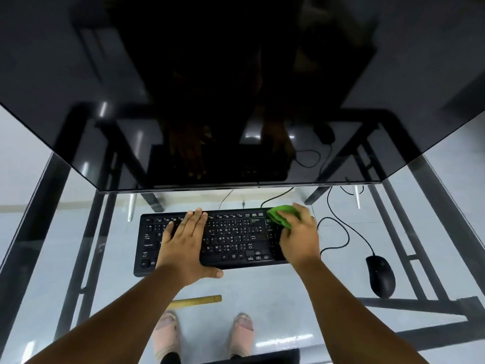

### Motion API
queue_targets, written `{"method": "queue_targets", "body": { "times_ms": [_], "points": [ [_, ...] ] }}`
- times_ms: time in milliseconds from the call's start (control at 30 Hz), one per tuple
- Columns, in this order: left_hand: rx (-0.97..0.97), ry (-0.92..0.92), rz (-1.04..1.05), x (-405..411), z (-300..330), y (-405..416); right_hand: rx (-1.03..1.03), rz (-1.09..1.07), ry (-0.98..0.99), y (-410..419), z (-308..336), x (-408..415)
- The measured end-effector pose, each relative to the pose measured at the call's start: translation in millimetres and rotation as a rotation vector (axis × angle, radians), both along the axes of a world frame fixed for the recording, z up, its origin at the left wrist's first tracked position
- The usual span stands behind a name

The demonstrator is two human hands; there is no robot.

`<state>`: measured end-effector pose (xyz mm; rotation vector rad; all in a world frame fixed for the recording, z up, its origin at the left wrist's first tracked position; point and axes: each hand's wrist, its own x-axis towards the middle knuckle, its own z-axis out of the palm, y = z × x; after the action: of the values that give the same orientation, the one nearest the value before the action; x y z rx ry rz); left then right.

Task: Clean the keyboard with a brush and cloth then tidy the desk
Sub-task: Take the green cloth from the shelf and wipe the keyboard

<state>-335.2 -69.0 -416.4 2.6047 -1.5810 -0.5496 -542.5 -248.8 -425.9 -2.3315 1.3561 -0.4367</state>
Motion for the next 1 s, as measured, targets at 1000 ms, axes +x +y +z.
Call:
{"method": "queue_targets", "body": {
  "times_ms": [1000],
  "points": [
    [-0.067,0.12,0.103,84.0,-12.8,117.9,-0.014,0.713,0.145,141.8,5.2,111.7]
  ]
}}
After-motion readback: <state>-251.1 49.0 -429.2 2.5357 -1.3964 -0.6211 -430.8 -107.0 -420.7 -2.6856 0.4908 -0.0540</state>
